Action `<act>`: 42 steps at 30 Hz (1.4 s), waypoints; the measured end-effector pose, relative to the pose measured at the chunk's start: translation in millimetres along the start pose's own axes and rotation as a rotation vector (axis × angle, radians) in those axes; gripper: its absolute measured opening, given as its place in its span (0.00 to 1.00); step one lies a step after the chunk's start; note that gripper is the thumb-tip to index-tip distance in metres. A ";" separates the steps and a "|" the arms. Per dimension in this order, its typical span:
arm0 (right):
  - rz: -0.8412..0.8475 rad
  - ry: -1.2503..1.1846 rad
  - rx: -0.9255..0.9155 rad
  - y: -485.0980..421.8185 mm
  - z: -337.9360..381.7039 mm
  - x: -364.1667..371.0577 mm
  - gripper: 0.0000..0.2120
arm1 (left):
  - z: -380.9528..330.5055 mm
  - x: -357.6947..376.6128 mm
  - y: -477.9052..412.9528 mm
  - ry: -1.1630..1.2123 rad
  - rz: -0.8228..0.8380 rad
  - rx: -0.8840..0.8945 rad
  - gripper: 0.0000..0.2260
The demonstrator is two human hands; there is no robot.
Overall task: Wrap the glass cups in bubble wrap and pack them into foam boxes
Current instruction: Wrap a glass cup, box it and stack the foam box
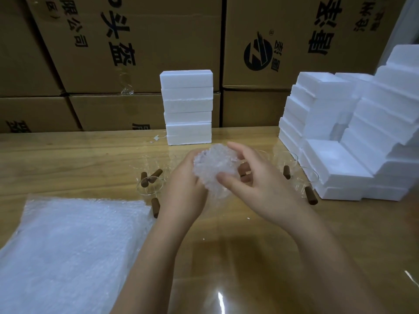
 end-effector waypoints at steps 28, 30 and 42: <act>0.084 -0.197 0.096 -0.2 -8.9 0.0 0.22 | -19.1 5.0 6.3 -0.340 0.127 0.267 0.25; 0.045 -0.184 0.110 0.8 -10.7 -3.5 0.20 | -22.7 8.6 8.2 -0.439 0.122 0.301 0.25; -0.272 0.323 0.082 2.5 -0.2 -19.9 0.21 | -33.9 31.4 18.4 -0.441 0.214 0.315 0.27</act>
Point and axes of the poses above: each hand's wrist, its own y-axis away from the middle knuckle, its own x-axis out of the palm, z = x × y, the point moved 8 cm from there along -y, towards the middle knuckle, and after that the axes turned 15 degrees about y, right-handed, at the moved point
